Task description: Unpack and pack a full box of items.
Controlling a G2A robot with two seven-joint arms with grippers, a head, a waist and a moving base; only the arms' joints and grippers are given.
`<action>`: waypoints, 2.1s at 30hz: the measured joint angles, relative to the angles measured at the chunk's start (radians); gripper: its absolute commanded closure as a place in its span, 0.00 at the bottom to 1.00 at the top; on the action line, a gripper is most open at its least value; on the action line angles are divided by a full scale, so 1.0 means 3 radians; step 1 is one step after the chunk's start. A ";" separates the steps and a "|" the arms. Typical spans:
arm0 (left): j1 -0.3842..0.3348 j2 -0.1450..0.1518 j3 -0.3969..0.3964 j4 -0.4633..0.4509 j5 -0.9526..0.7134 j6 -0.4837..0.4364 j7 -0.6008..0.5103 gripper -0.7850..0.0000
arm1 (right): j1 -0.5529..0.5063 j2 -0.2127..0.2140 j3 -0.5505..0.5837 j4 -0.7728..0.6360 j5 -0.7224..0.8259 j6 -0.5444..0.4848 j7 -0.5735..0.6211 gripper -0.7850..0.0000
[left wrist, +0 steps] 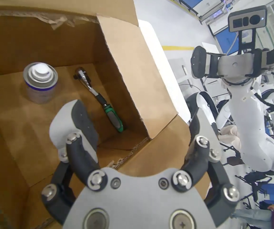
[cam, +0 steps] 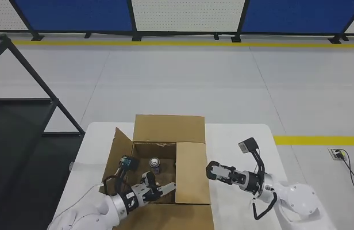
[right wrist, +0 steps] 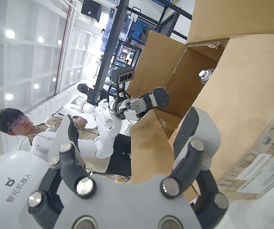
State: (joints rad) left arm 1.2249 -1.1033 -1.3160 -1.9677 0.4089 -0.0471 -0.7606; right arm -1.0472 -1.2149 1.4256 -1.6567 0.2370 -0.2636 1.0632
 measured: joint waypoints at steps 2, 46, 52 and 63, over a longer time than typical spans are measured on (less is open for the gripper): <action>-0.0109 -0.0017 0.0124 0.0100 -0.0018 0.0043 -0.0025 0.00 | -0.0053 0.0016 0.0033 -0.0020 0.0021 -0.0042 0.0053 0.00; -0.0831 -0.0222 0.0843 0.0154 -0.0967 0.0023 0.0247 0.00 | -0.0711 0.0289 0.0503 -0.0388 0.0548 -0.0709 0.0703 0.00; -0.0893 -0.0236 0.0908 0.0180 -0.0946 -0.0023 0.0245 0.00 | -0.0729 0.0292 0.0522 -0.0397 0.0537 -0.0696 0.0684 0.00; -0.0908 -0.0260 0.0990 0.0213 -0.0975 -0.0048 0.0317 0.00 | -0.0821 0.0324 0.0557 -0.0543 0.0826 -0.0821 0.0823 0.00</action>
State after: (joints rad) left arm 0.9525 -1.1815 -1.0189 -1.9040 0.1165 -0.0615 -0.6656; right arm -1.2936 -1.1177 1.5925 -1.8196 0.4849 -0.5100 1.3102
